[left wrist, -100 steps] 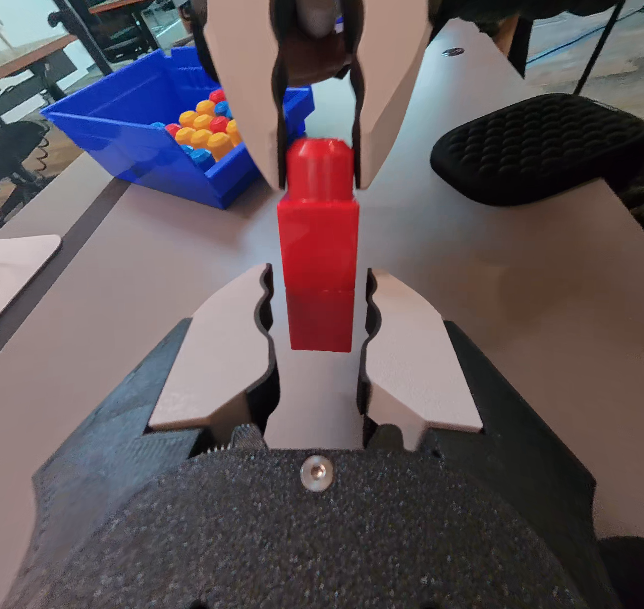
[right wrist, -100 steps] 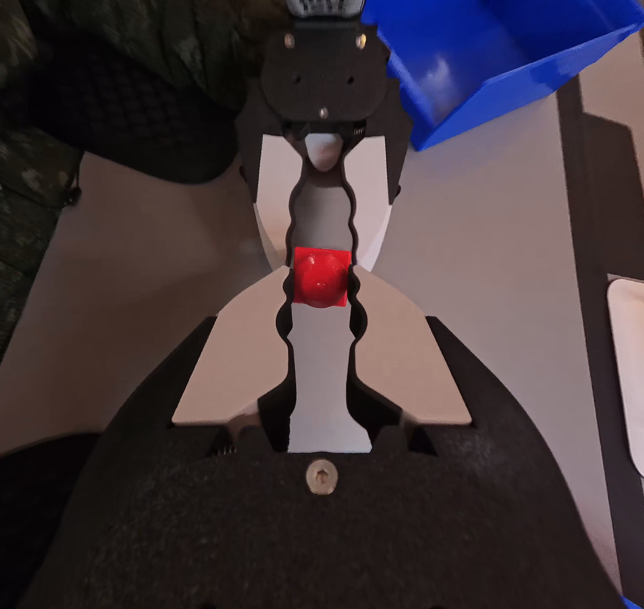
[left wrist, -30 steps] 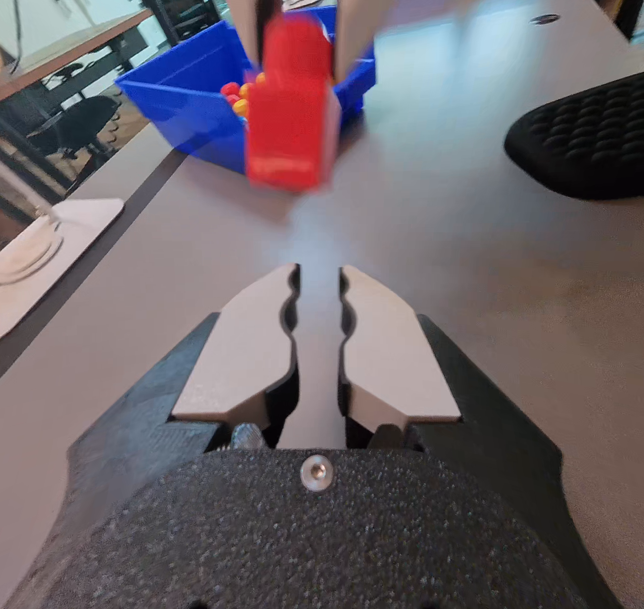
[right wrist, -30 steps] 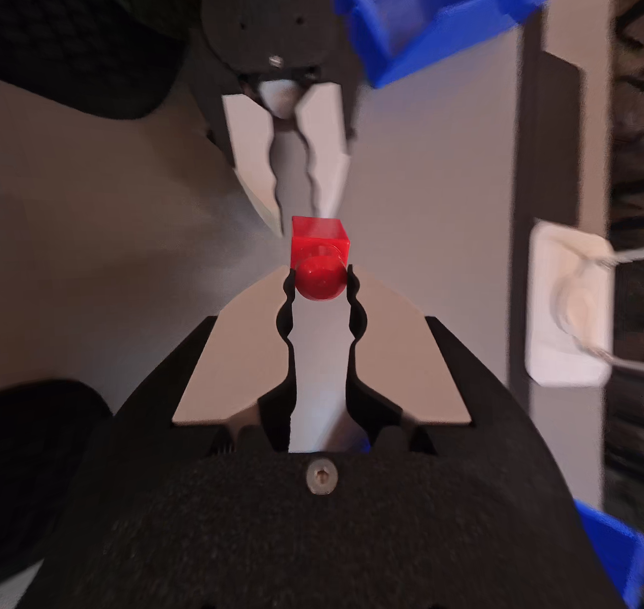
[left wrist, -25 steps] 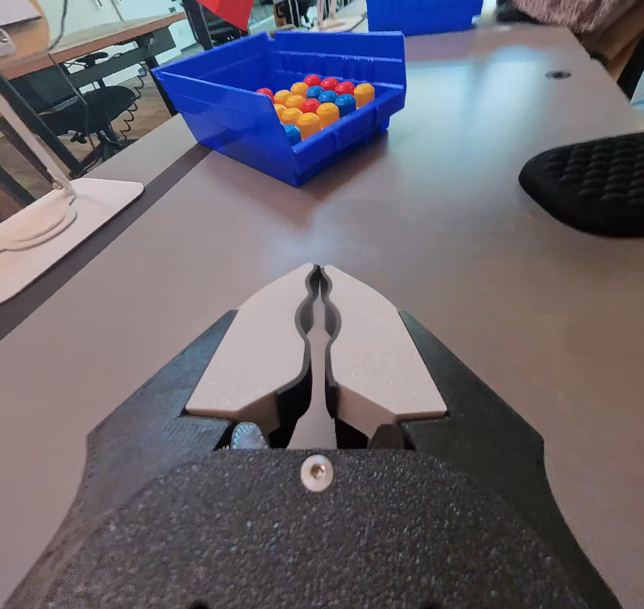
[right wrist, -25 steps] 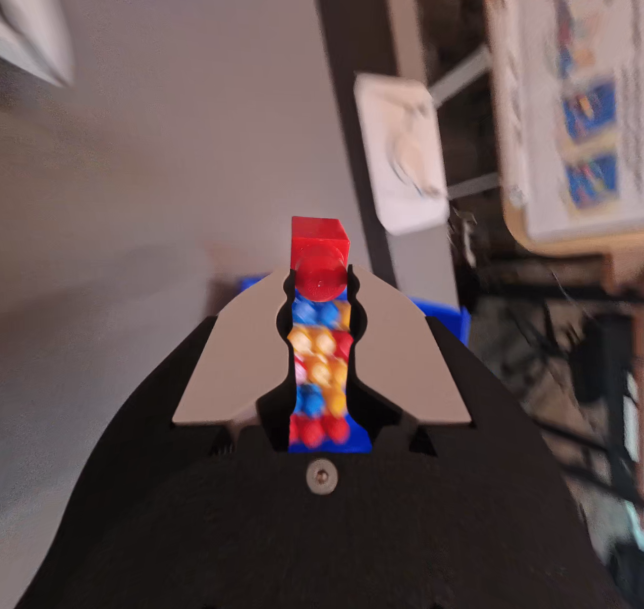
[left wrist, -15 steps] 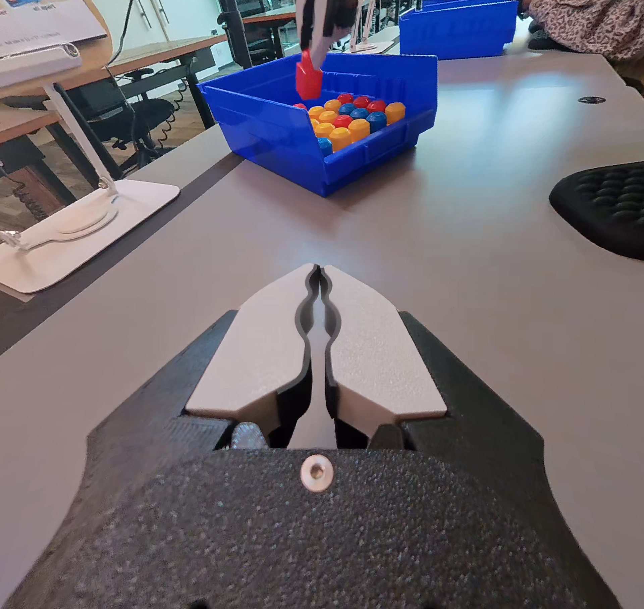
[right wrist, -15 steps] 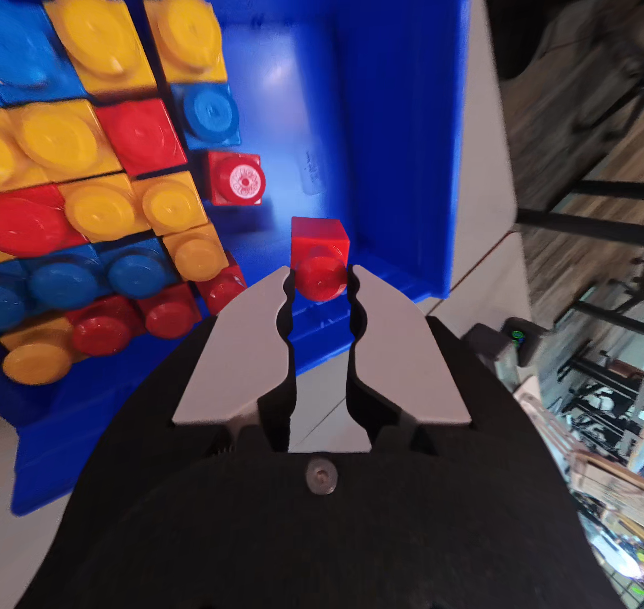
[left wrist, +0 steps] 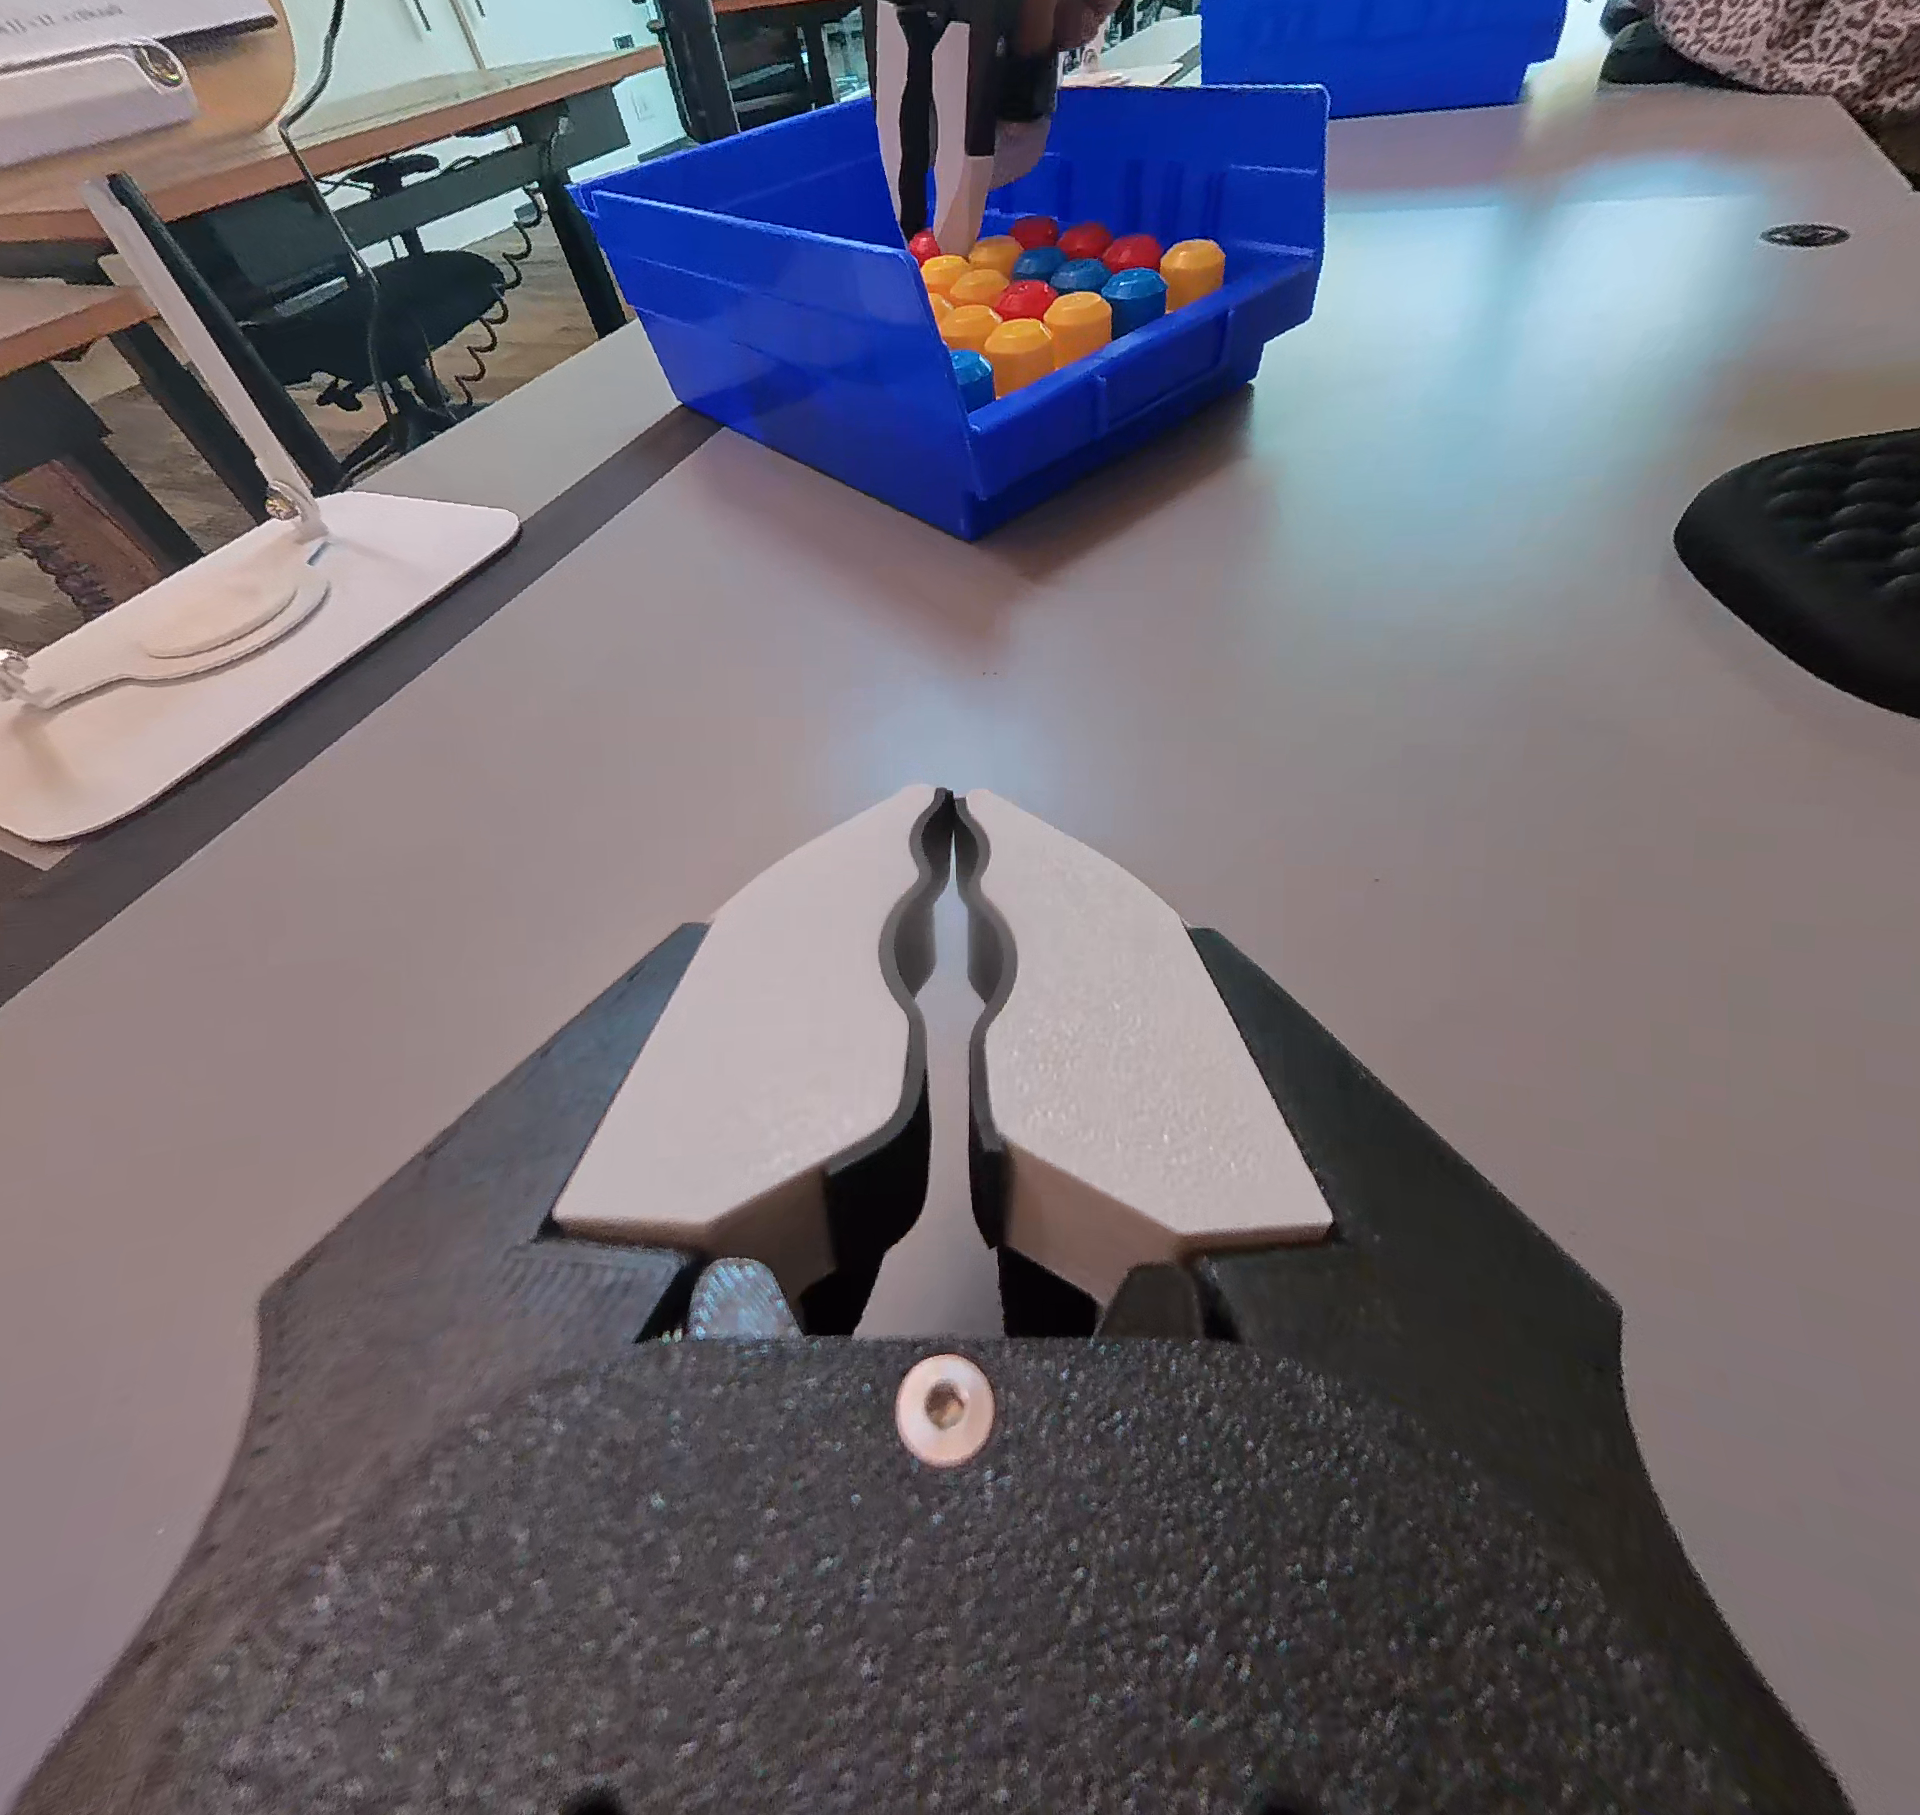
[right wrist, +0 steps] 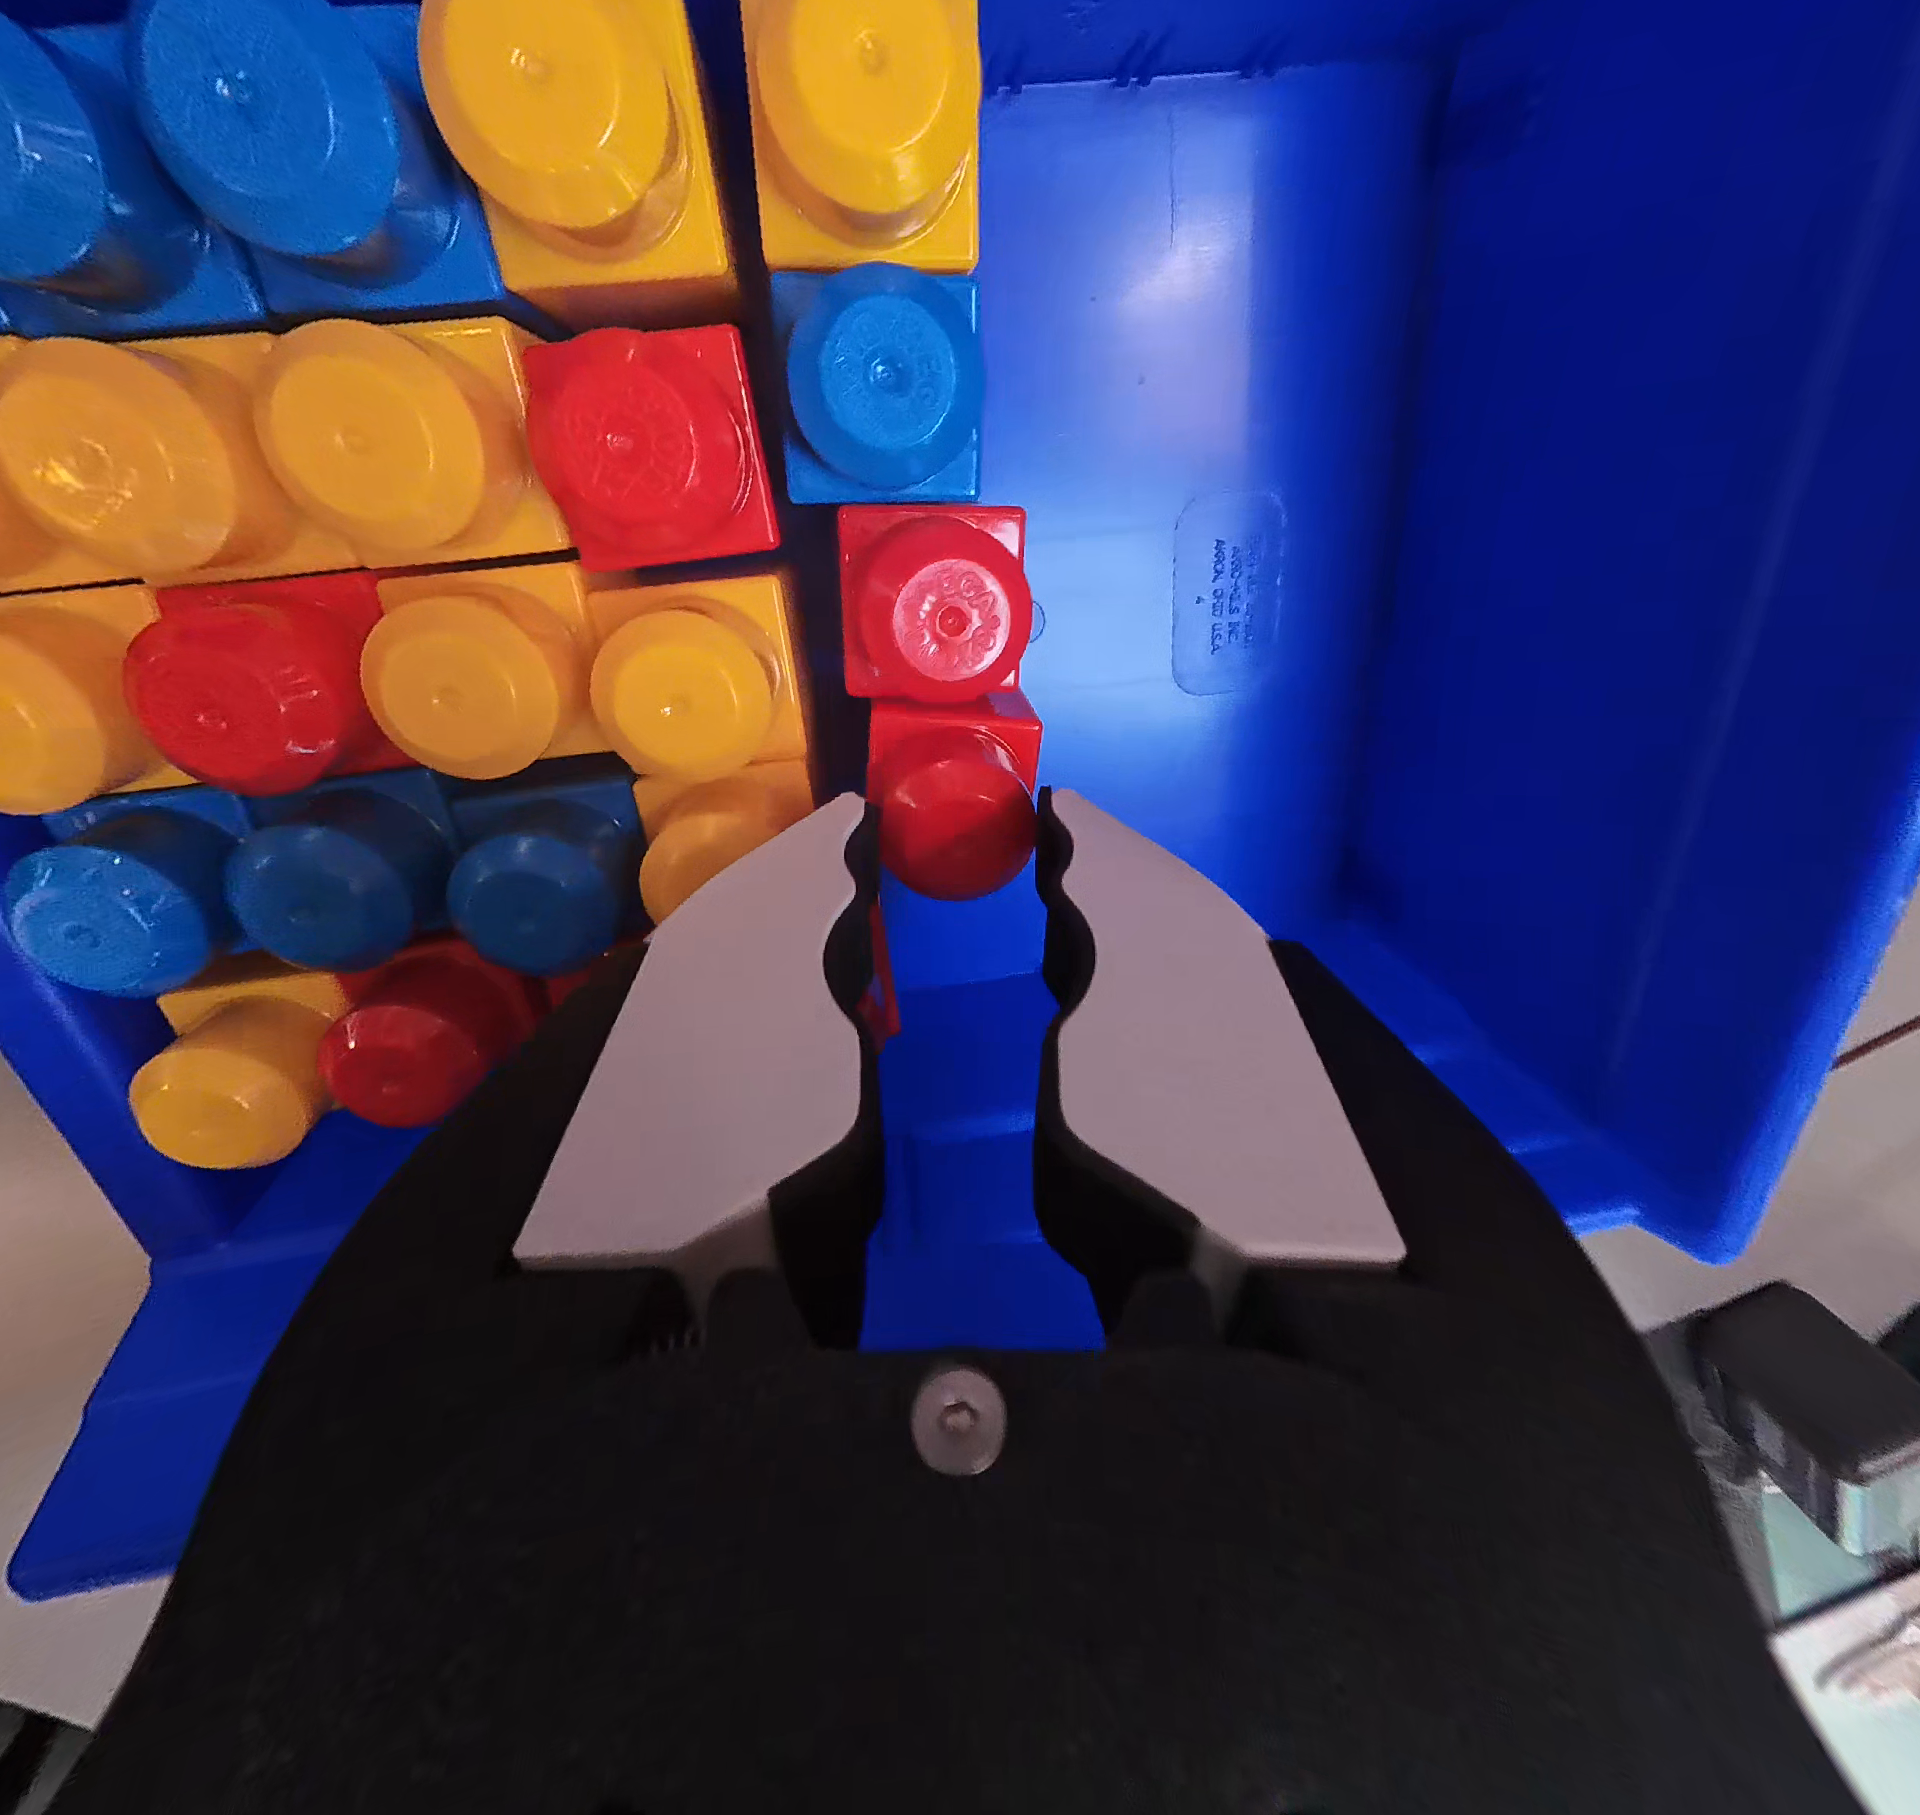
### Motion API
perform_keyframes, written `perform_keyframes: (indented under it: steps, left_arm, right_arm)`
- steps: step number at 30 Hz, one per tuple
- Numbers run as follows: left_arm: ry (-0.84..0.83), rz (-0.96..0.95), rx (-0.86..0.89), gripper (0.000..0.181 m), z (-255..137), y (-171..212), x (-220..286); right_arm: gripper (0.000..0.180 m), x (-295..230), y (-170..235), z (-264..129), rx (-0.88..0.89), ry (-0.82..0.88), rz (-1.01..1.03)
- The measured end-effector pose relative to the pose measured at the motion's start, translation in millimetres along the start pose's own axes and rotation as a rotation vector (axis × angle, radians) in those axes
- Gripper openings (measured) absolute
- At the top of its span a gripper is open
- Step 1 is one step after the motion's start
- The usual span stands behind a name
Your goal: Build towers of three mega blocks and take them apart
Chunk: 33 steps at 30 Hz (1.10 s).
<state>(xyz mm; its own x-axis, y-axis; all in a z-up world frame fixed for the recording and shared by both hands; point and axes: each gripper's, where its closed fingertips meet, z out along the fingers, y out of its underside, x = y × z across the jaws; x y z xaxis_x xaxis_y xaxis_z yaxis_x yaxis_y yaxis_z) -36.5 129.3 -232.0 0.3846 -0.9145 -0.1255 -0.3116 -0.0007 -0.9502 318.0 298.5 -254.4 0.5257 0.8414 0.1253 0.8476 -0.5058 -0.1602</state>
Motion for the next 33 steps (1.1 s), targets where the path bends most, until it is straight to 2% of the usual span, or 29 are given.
perform_keyframes:
  steps: [8,12,15,17,25,33]
  left_arm:
    - [0.020,0.005,-0.008,0.000,2.1,1.2,5.3]
    - [0.028,0.011,-0.015,0.000,3.3,2.3,7.9]
    - [0.028,0.012,-0.015,0.000,2.8,2.2,8.4]
    - [0.030,0.013,-0.016,0.000,2.7,2.6,8.6]
    - [0.050,0.015,-0.028,0.000,4.7,5.8,11.0]
    - [0.051,0.013,-0.032,0.000,4.7,7.2,10.7]
  right_arm:
    - [0.042,1.1,-11.5,-6.9,0.067,0.013,0.071]
    - [0.041,0.1,-29.0,-9.6,0.121,0.004,0.121]
    - [0.038,1.6,-34.2,-1.5,0.099,0.011,0.129]
    - [0.029,0.2,-32.5,4.4,0.067,-0.005,0.126]
    - [0.028,-4.4,-30.3,2.8,0.051,-0.045,-0.038]
    - [0.034,3.9,-35.1,-8.7,0.072,-0.022,-0.012]
